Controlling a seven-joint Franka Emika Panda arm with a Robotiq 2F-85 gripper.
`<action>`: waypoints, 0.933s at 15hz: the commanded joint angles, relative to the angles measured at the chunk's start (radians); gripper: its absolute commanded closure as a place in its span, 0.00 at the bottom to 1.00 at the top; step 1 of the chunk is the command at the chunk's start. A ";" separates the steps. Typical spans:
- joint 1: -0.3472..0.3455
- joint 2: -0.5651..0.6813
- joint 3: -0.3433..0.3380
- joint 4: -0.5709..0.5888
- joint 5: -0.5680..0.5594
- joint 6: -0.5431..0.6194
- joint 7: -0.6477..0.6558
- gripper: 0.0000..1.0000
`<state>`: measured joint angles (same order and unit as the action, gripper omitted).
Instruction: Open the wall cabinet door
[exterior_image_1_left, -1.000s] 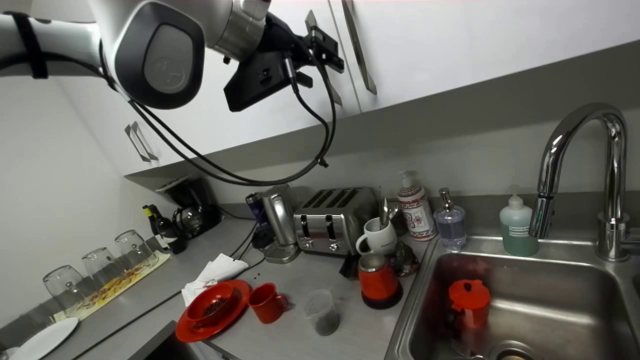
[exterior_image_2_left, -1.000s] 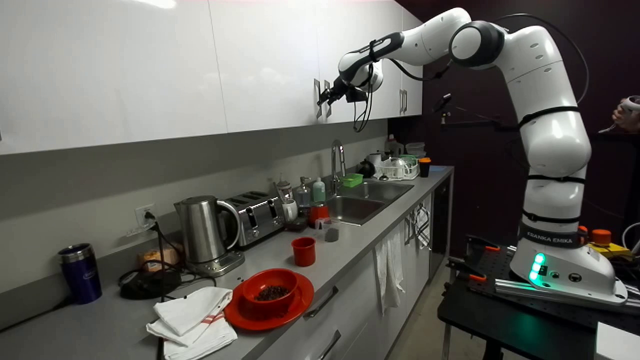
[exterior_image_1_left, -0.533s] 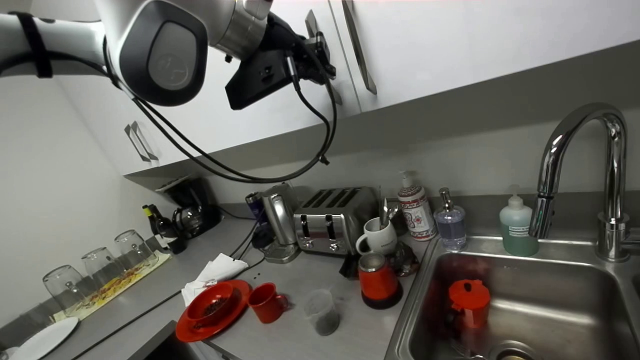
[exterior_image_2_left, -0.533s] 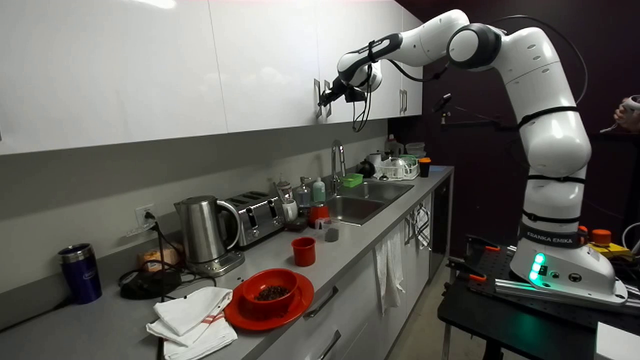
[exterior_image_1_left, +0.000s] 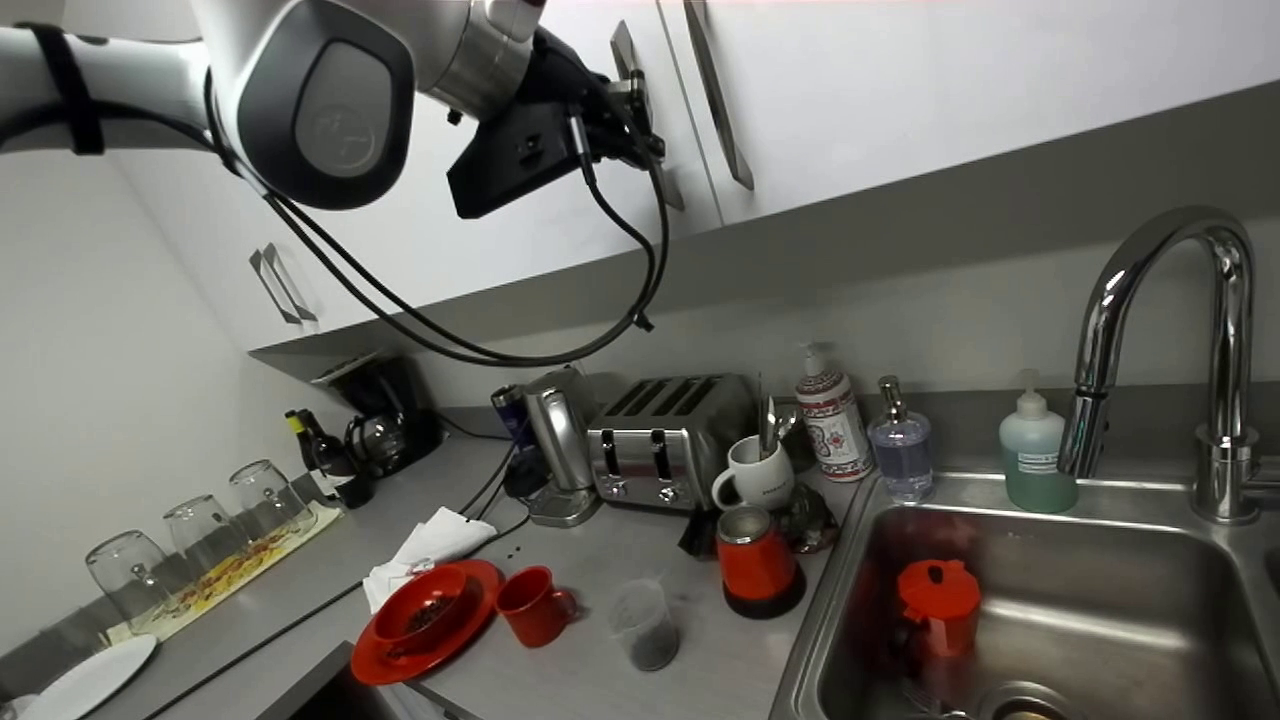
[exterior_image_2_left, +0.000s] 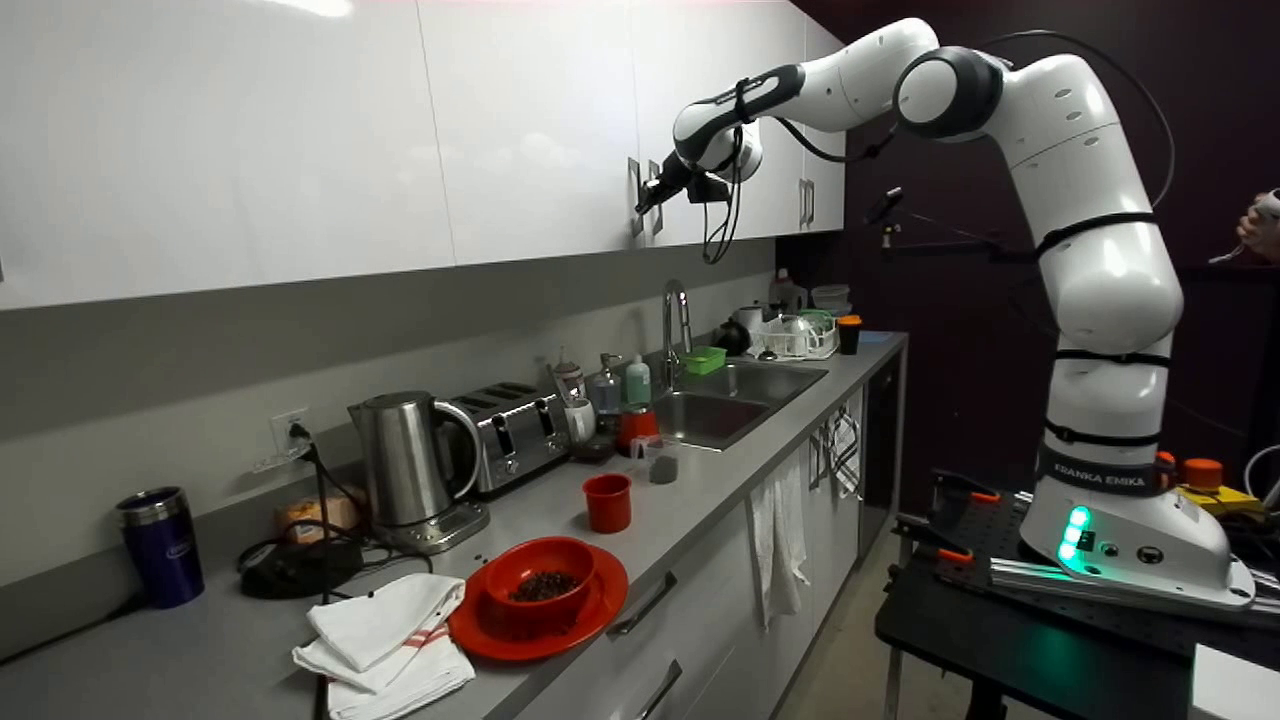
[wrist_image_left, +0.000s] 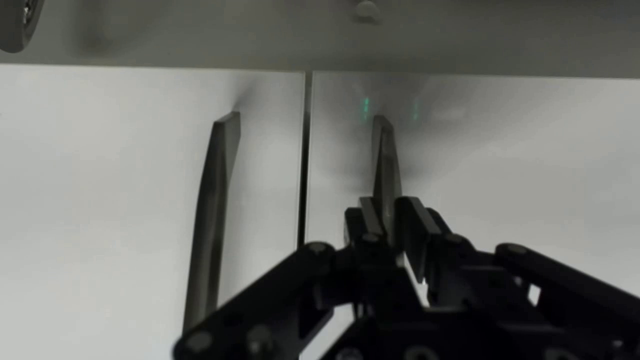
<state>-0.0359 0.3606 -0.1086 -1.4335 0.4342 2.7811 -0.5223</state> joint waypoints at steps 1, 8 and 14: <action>-0.001 0.004 -0.007 0.014 -0.012 -0.009 -0.002 0.92; 0.012 -0.076 0.001 -0.089 -0.022 -0.033 -0.025 0.92; 0.025 -0.156 0.007 -0.199 -0.044 -0.027 -0.052 0.92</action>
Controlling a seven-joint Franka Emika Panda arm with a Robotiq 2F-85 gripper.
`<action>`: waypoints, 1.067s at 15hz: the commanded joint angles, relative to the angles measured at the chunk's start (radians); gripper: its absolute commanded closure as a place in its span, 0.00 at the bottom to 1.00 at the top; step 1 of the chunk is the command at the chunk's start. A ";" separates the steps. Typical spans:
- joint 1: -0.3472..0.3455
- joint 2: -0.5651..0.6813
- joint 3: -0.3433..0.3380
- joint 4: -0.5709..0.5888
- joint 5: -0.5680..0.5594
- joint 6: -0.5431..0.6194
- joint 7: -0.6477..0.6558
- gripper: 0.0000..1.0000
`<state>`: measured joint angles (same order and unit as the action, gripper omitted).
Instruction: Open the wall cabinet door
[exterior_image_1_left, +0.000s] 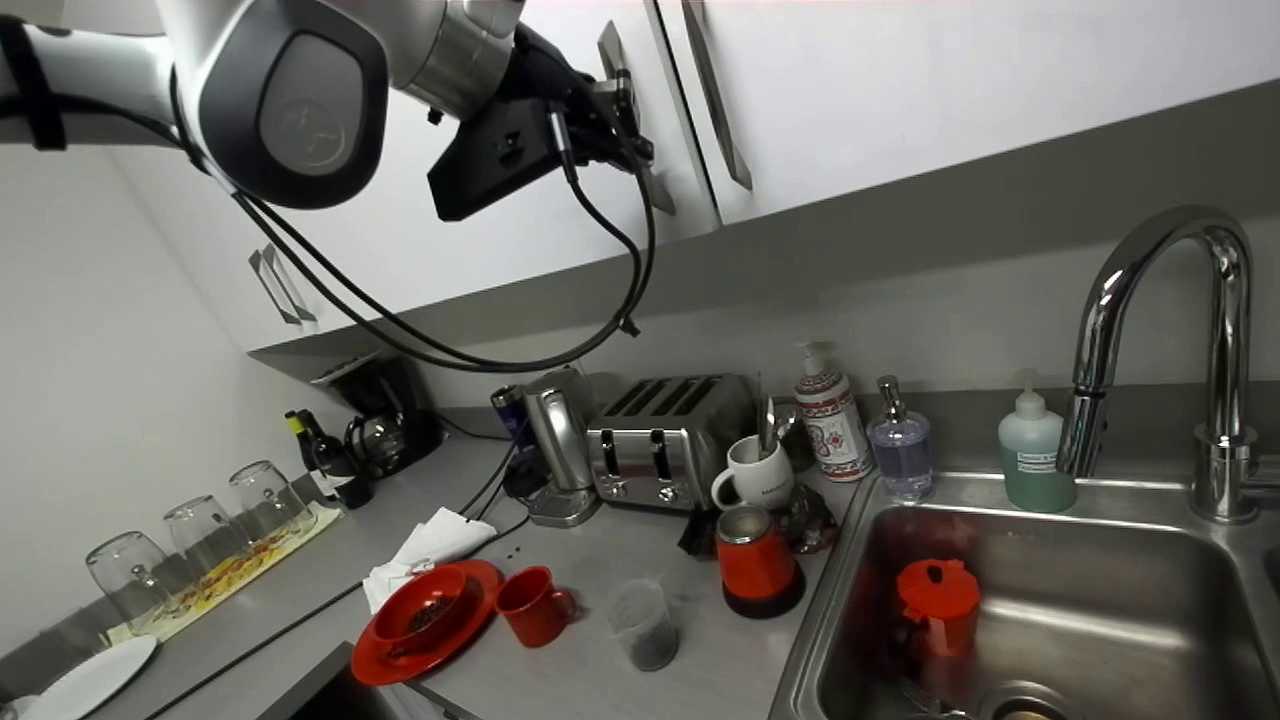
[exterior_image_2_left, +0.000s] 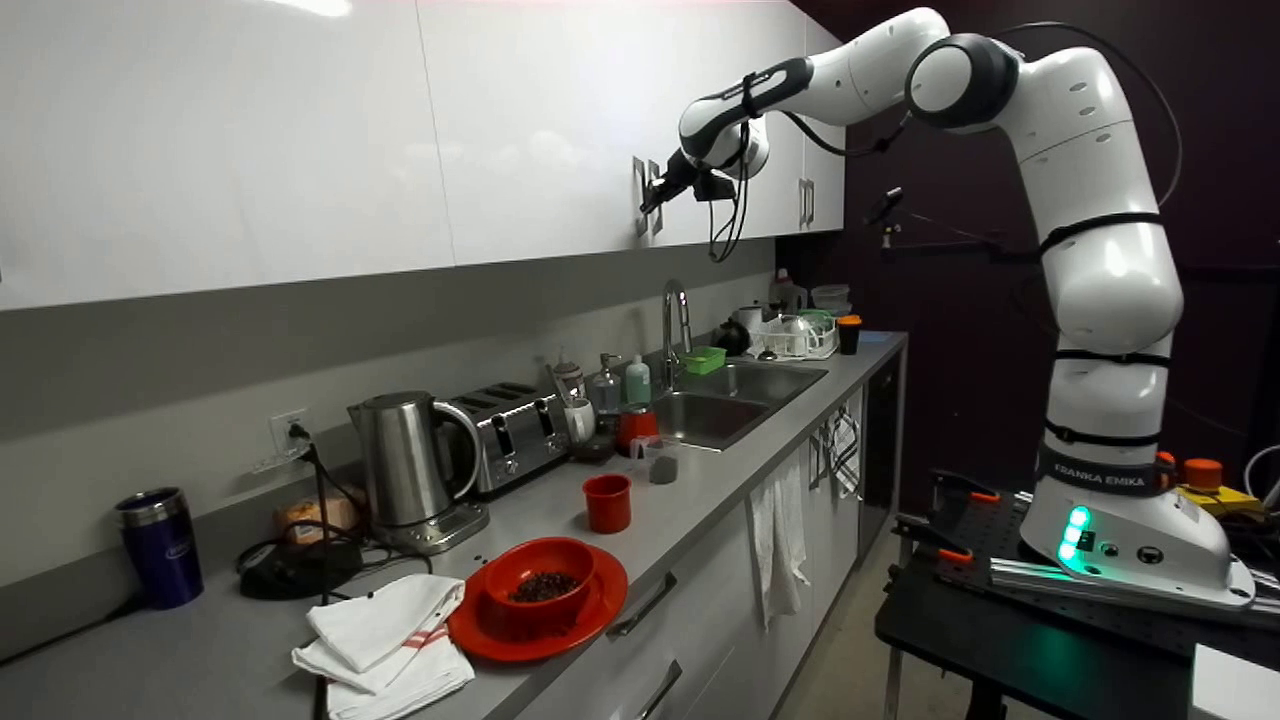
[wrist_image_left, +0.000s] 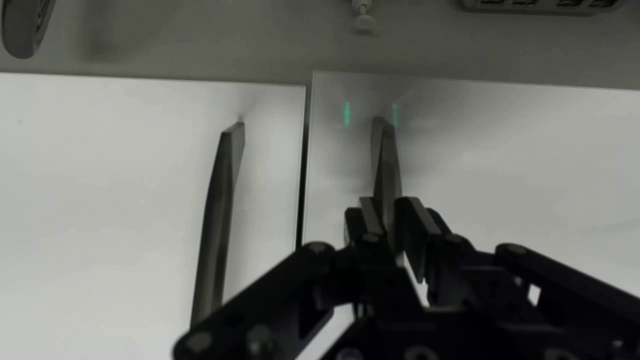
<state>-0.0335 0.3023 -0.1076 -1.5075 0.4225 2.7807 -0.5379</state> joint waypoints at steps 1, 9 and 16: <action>0.024 -0.111 0.007 -0.143 -0.039 -0.027 -0.040 0.92; 0.032 -0.207 0.018 -0.262 -0.112 -0.049 -0.049 0.92; 0.037 -0.263 0.028 -0.331 -0.162 -0.065 -0.038 0.92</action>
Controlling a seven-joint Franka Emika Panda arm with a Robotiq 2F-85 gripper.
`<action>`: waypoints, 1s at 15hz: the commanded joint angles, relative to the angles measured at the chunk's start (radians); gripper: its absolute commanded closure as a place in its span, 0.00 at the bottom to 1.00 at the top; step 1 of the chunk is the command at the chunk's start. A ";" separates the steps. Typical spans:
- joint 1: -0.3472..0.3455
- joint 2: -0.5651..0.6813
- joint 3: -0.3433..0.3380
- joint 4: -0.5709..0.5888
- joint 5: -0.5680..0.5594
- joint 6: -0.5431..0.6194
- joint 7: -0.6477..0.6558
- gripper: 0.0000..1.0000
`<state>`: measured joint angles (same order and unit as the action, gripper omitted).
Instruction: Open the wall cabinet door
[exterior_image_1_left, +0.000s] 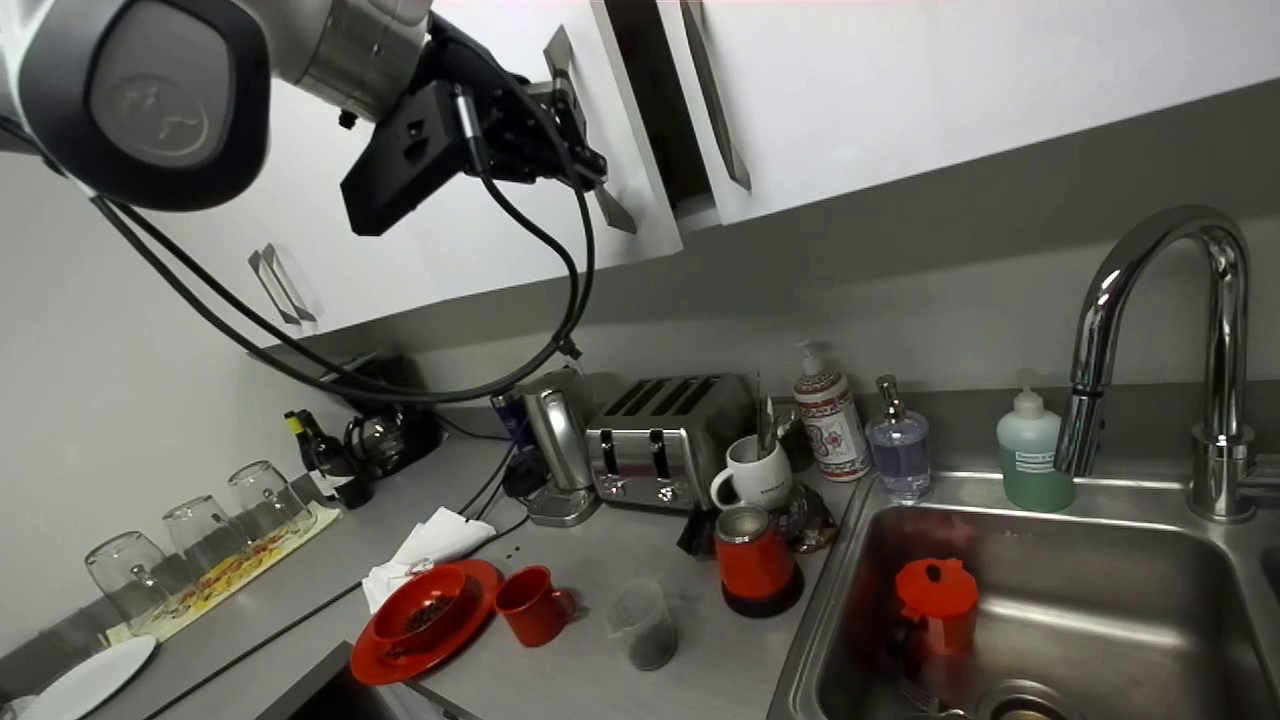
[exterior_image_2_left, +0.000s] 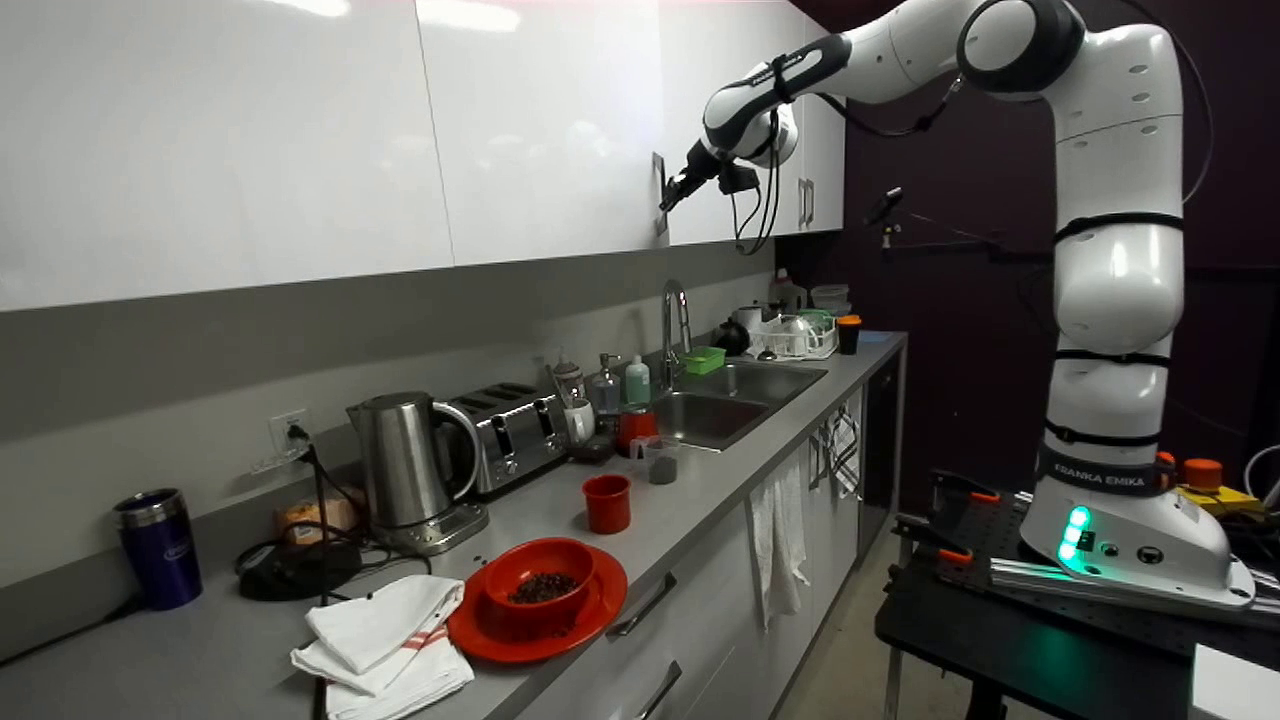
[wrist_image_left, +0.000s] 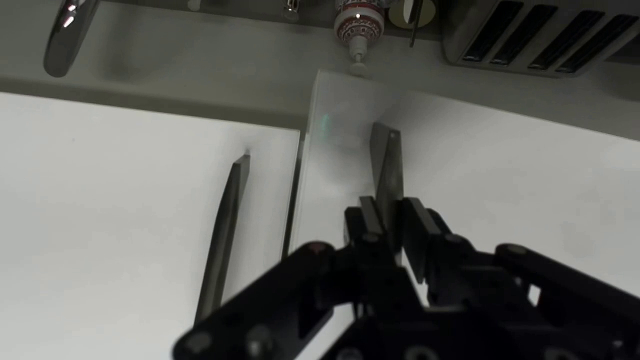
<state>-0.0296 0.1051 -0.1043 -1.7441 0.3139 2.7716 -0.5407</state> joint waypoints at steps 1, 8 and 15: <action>0.034 -0.072 0.026 -0.104 -0.059 -0.056 -0.032 0.92; 0.043 -0.138 0.041 -0.198 -0.130 -0.033 0.029 0.92; 0.039 -0.219 0.065 -0.304 -0.223 -0.010 0.121 0.92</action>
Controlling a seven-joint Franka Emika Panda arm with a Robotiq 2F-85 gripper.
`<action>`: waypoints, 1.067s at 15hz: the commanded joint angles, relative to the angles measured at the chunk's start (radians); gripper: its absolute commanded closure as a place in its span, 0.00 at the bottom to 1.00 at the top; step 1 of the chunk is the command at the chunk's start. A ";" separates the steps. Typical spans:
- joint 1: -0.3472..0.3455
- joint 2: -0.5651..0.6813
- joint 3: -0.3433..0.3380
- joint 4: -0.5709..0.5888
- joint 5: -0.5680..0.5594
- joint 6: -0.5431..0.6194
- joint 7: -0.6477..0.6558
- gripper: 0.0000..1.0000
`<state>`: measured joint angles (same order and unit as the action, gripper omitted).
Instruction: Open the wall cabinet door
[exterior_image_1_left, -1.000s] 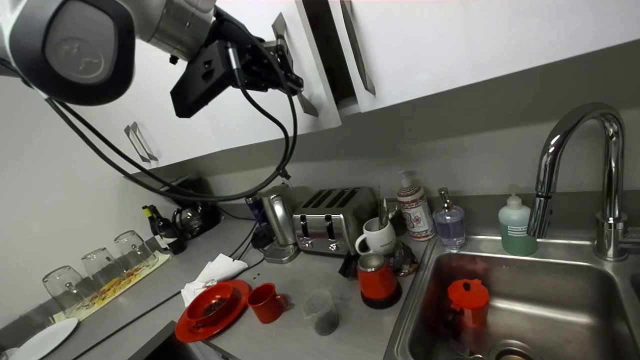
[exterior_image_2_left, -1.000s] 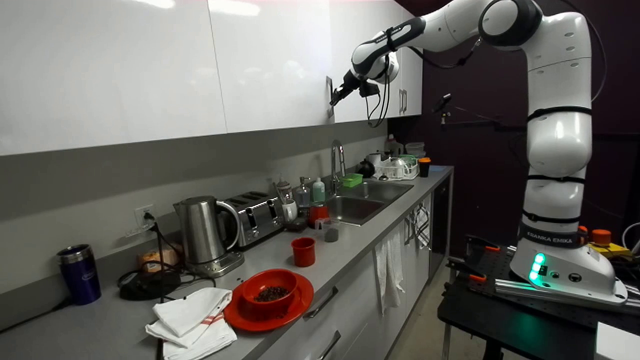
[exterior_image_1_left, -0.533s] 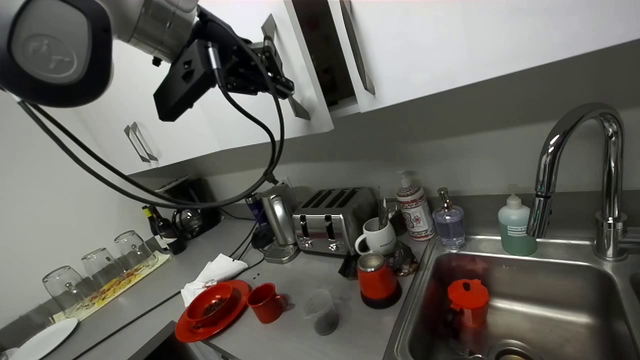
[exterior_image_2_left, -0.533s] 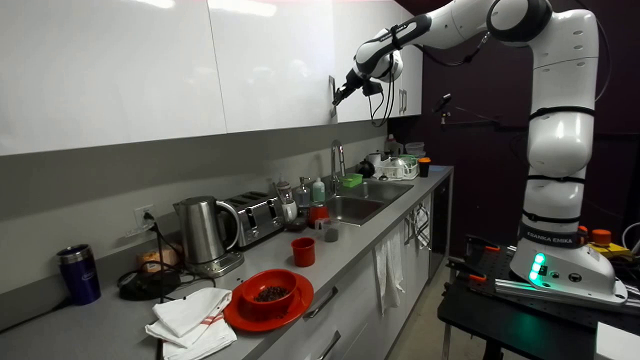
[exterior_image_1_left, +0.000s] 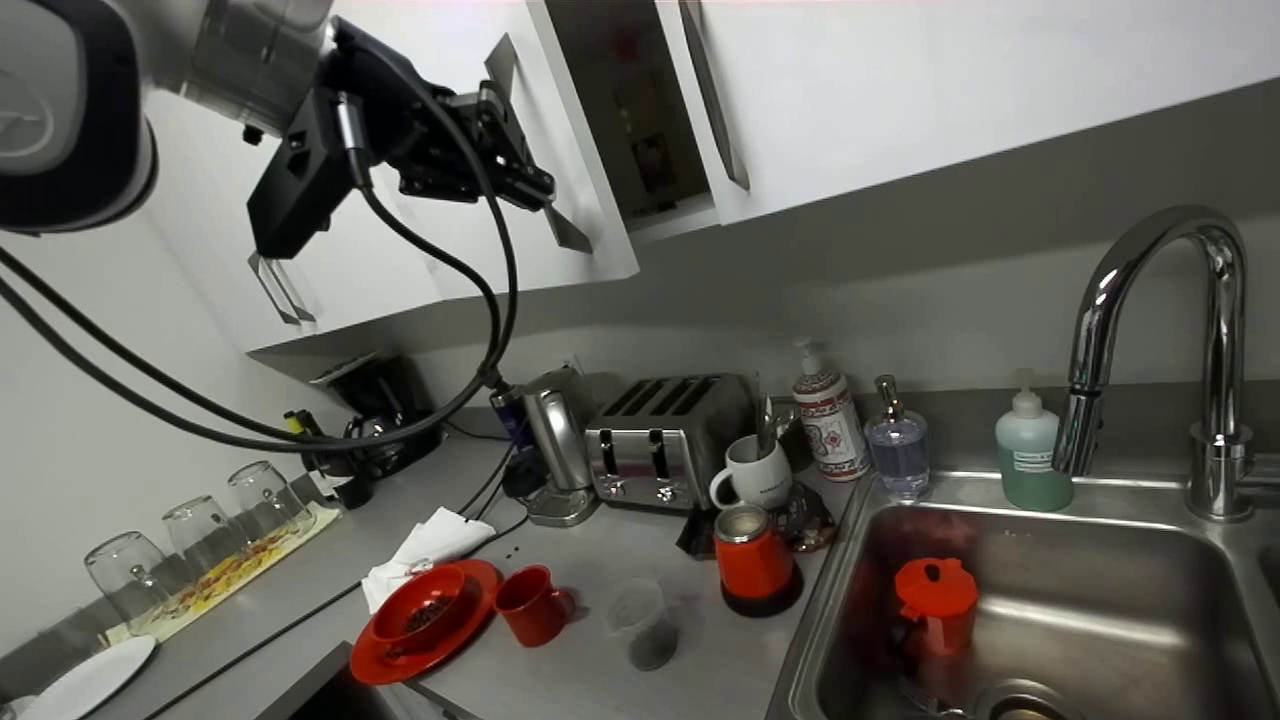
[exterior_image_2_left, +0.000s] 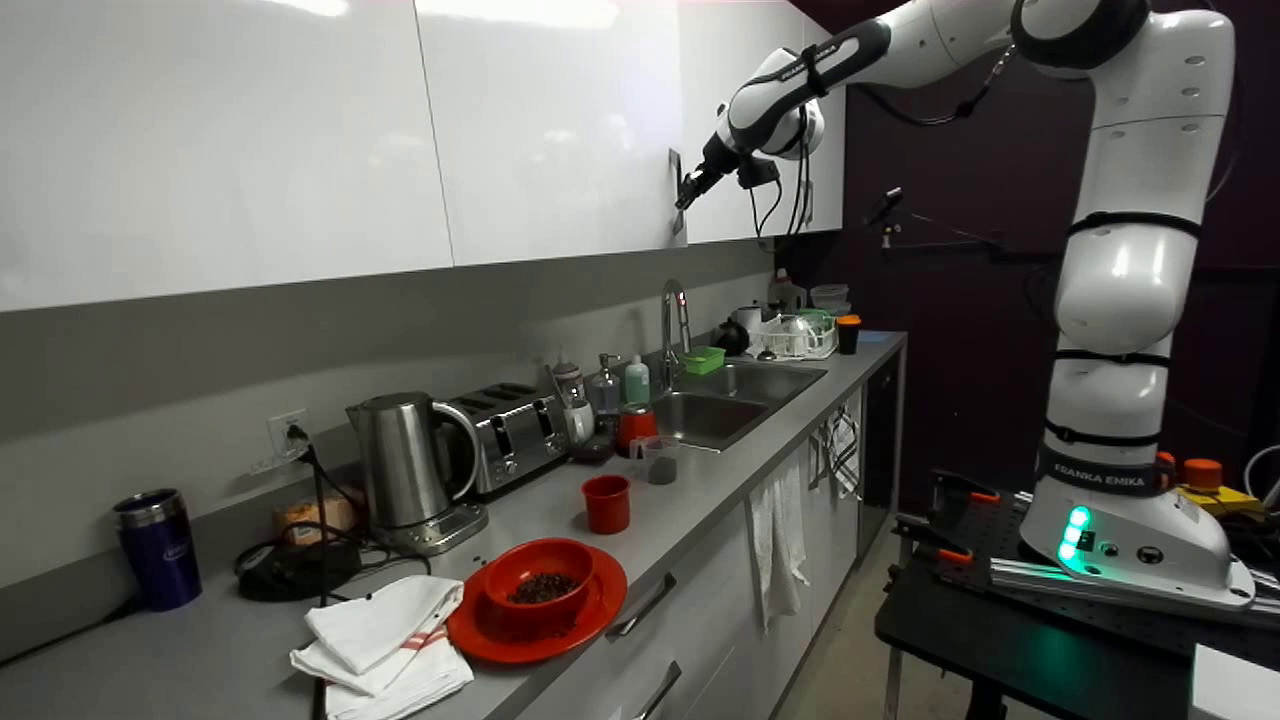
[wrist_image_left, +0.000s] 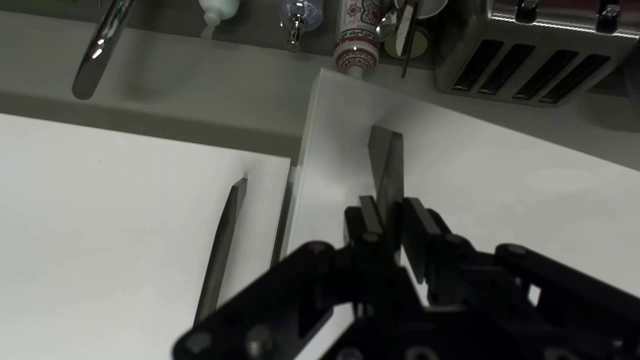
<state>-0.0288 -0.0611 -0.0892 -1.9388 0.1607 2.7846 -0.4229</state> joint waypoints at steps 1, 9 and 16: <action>0.037 -0.065 0.054 -0.127 -0.087 -0.019 0.020 0.92; 0.034 -0.149 0.072 -0.234 -0.220 0.009 0.160 0.92; 0.007 -0.202 0.102 -0.311 -0.324 0.045 0.259 0.92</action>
<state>-0.0402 -0.2572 -0.0532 -2.1636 -0.0844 2.8295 -0.1771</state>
